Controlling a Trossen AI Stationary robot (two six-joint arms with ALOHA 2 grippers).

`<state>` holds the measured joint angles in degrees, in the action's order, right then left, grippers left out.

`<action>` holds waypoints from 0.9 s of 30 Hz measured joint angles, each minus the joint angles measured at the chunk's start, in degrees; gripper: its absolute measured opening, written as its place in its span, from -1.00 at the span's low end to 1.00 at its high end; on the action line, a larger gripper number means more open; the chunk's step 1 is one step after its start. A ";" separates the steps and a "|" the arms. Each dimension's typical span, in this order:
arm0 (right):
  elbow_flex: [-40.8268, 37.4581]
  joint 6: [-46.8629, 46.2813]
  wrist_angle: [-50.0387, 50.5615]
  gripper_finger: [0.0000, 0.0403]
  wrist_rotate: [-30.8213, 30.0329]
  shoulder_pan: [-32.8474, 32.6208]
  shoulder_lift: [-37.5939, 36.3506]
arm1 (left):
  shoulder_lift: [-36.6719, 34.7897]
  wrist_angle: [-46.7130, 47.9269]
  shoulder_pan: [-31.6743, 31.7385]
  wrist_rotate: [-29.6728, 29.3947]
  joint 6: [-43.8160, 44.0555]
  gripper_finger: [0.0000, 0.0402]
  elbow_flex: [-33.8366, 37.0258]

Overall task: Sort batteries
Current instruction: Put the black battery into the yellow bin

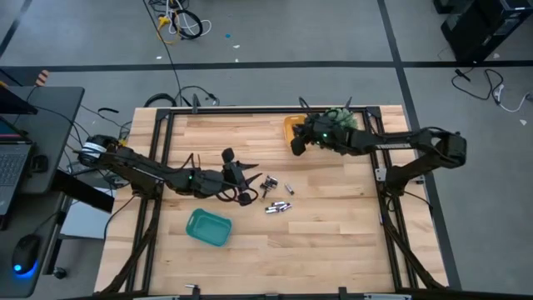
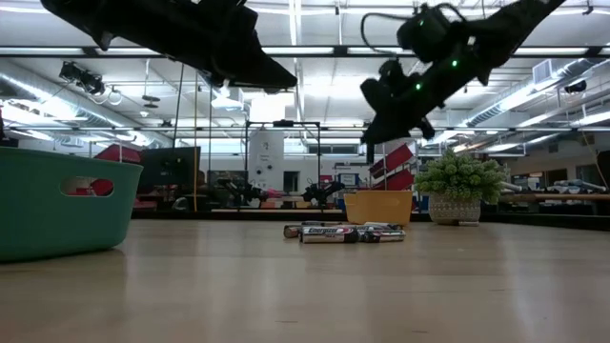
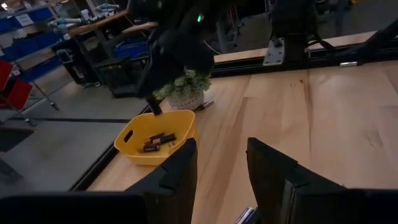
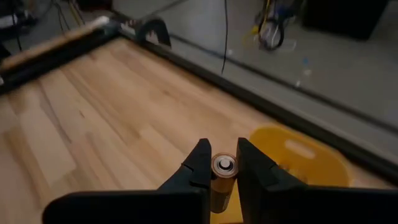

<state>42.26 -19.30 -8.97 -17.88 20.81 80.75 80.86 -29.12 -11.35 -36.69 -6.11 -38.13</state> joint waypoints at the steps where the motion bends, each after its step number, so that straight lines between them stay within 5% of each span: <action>1: 0.00 -0.57 -0.03 -0.82 0.19 0.24 1.10 | 0.00 0.23 -0.02 0.00 0.43 -0.32 0.00; 12: 0.00 -3.49 -2.02 -0.72 -0.26 0.38 9.71 | 0.00 0.80 -0.02 0.00 0.81 -0.32 0.00; 27: 0.00 -3.34 -2.98 -0.50 -0.40 0.34 10.05 | 0.00 0.83 -0.02 0.02 0.88 -0.32 0.00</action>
<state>42.26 -22.64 -11.94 -18.28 21.15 90.80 80.86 -28.29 -11.38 -36.67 -5.23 -38.13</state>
